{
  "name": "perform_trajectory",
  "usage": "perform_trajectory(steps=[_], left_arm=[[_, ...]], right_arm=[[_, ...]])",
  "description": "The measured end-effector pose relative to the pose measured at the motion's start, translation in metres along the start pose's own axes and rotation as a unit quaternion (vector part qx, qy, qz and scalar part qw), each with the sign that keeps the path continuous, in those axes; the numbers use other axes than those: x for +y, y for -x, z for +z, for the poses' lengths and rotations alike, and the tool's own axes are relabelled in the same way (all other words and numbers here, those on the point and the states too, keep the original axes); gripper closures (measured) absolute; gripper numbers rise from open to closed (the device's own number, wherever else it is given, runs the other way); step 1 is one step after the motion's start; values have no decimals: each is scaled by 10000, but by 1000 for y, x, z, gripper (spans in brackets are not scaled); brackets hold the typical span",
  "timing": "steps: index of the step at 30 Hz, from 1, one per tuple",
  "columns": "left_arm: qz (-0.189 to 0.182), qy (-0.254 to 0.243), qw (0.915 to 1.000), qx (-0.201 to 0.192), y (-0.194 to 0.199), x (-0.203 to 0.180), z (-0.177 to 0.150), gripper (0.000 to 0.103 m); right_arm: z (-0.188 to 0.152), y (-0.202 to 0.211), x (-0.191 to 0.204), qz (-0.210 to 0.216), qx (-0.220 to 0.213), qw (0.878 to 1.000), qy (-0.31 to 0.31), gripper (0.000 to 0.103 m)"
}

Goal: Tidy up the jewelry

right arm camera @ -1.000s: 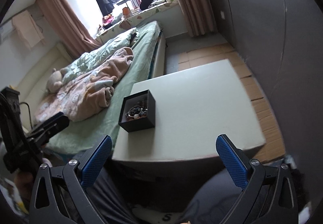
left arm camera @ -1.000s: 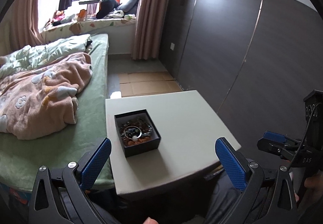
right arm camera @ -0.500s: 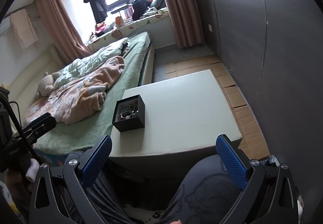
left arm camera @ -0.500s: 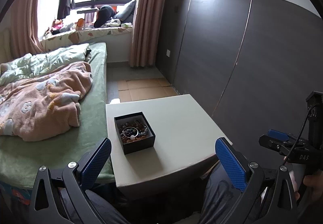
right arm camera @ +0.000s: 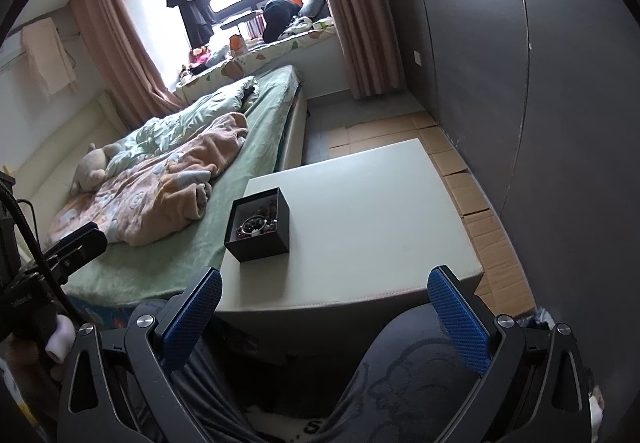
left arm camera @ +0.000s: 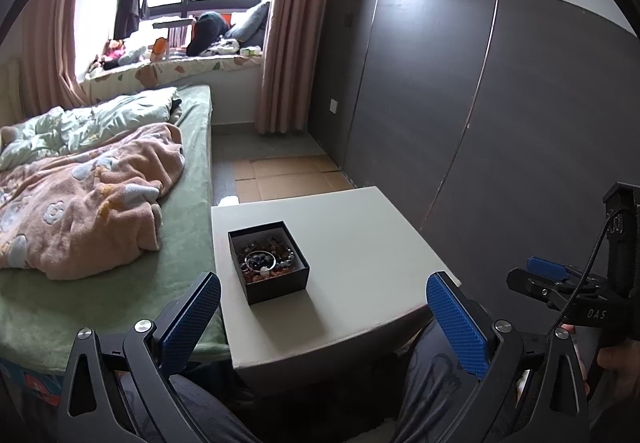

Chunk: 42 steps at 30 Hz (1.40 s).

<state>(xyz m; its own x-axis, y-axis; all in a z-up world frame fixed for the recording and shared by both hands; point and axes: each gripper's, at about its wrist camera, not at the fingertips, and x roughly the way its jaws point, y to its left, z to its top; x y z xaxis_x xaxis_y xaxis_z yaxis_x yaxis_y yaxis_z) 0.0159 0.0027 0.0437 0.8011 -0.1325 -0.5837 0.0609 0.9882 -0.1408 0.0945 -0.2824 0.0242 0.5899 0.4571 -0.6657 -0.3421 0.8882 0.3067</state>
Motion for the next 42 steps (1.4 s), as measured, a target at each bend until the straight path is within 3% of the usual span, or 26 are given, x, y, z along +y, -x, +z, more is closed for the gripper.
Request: perform_trajectory(steps=[42], left_arm=[[-51, -85, 10000, -4, 6, -9, -3, 0]], right_arm=[[-10, 11, -6, -54, -102, 9999, -87, 0]])
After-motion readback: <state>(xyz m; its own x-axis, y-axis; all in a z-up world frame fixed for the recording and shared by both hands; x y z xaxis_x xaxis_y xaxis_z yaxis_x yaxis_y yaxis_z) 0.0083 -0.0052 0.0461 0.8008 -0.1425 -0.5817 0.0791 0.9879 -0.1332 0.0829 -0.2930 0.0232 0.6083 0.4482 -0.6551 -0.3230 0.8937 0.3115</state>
